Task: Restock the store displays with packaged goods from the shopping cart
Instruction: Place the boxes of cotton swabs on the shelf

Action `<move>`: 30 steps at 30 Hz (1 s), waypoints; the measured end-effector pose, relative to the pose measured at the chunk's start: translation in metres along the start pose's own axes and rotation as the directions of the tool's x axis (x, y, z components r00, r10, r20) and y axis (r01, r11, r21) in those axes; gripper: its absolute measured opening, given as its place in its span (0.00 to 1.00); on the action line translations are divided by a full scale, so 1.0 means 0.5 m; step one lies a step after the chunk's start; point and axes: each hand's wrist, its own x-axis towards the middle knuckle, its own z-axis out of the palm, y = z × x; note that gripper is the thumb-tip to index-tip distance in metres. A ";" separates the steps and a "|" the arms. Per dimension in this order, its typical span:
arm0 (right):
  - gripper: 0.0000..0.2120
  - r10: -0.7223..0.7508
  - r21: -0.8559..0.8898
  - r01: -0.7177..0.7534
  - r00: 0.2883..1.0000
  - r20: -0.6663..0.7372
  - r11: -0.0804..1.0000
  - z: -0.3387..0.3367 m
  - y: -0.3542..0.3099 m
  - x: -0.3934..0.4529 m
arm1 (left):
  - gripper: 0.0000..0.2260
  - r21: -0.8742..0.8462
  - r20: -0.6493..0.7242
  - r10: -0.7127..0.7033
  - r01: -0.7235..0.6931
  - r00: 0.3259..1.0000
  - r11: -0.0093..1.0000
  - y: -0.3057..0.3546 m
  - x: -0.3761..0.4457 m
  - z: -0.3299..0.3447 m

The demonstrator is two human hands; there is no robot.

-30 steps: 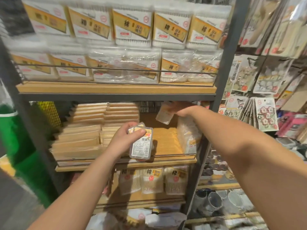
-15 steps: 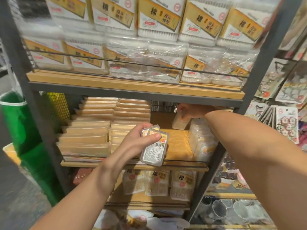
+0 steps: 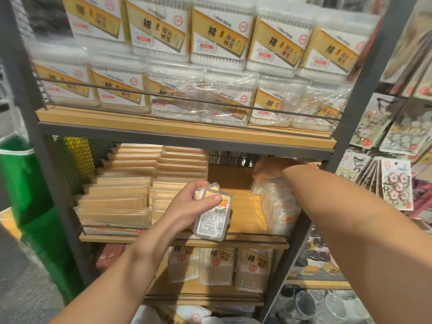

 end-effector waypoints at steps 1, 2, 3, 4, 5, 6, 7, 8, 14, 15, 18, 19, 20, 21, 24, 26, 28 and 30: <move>0.13 0.015 0.008 -0.015 1.000 -0.005 1.000 -0.001 0.001 -0.002 | 0.17 0.000 0.001 -0.006 0.006 1.000 1.000 0.001 -0.001 0.002; 0.12 0.037 0.010 -0.037 0.999 -0.008 0.999 0.000 0.003 -0.001 | 0.18 0.000 0.000 -0.016 0.016 1.000 1.000 0.001 -0.003 0.002; 0.12 0.055 0.016 -0.055 0.998 -0.011 0.998 0.001 0.005 0.000 | 0.18 -0.004 -0.002 -0.022 0.022 1.000 1.000 0.001 -0.004 0.004; 0.14 0.078 0.010 -0.078 0.997 -0.008 0.997 0.004 0.010 0.004 | 0.19 -0.005 -0.002 -0.030 0.030 1.000 1.000 0.000 -0.005 0.005; 0.17 0.101 0.013 -0.101 0.995 -0.003 0.995 0.007 0.013 0.009 | 0.20 -0.008 0.000 -0.036 0.036 0.999 0.999 0.000 -0.010 0.006; 0.19 0.120 0.018 -0.121 0.993 0.010 0.993 0.007 0.014 0.010 | 0.23 -0.006 0.001 -0.046 0.046 0.999 0.999 0.000 -0.013 0.007; 0.21 0.136 0.026 -0.136 0.990 0.028 0.990 0.008 0.013 0.011 | 0.26 0.000 -0.001 -0.059 0.059 0.998 0.998 -0.003 -0.016 0.008; 0.22 0.151 0.030 -0.152 0.988 0.036 0.988 0.007 0.012 0.009 | 0.26 0.019 0.000 -0.071 0.071 0.997 0.997 -0.005 -0.018 0.009; 0.32 0.132 0.138 -0.126 0.991 -0.031 0.982 0.006 0.003 -0.020 | 0.23 0.037 -0.020 -0.074 0.074 0.997 0.997 0.000 -0.029 0.007; 0.31 0.088 0.173 -0.073 0.993 -0.079 0.982 0.000 -0.006 -0.027 | 0.23 0.029 -0.030 -0.070 0.071 0.997 0.997 0.000 -0.029 0.005; 0.29 -0.044 0.327 0.092 0.987 -0.153 0.940 -0.017 -0.054 -0.072 | 0.25 -0.001 -0.099 -0.052 0.053 0.994 0.999 0.000 -0.030 -0.003; 0.30 -0.081 0.403 0.126 0.989 -0.126 0.906 -0.020 -0.070 -0.095 | 0.25 -0.030 -0.124 -0.048 0.044 0.991 0.999 0.000 -0.029 -0.003; 0.32 -0.123 0.467 0.148 0.989 -0.083 0.872 -0.022 -0.085 -0.122 | 0.23 -0.063 -0.142 -0.046 0.038 0.989 0.997 0.004 -0.029 -0.003; 0.32 -0.191 0.520 0.186 0.981 -0.043 0.834 -0.022 -0.099 -0.148 | 0.20 -0.089 -0.158 -0.042 0.028 0.987 0.996 0.008 -0.028 -0.002; 0.22 -0.423 0.638 0.343 0.906 -0.029 0.690 -0.013 -0.128 -0.208 | 0.15 -0.099 -0.202 -0.021 0.001 0.979 0.995 0.021 -0.023 0.002; 0.35 -0.494 0.704 0.353 0.869 -0.004 0.616 -0.002 -0.139 -0.230 | 0.16 -0.118 -0.202 -0.005 -0.019 0.979 0.993 0.027 -0.017 0.009; 0.44 -0.529 0.651 0.408 0.849 -0.012 0.640 0.009 -0.154 -0.237 | 0.16 -0.108 -0.201 0.004 -0.026 0.980 0.994 0.031 -0.014 0.017; 0.43 -0.513 0.553 0.466 0.855 -0.078 0.691 0.015 -0.163 -0.240 | 0.16 -0.052 -0.206 0.021 -0.033 0.978 0.998 0.035 -0.009 0.031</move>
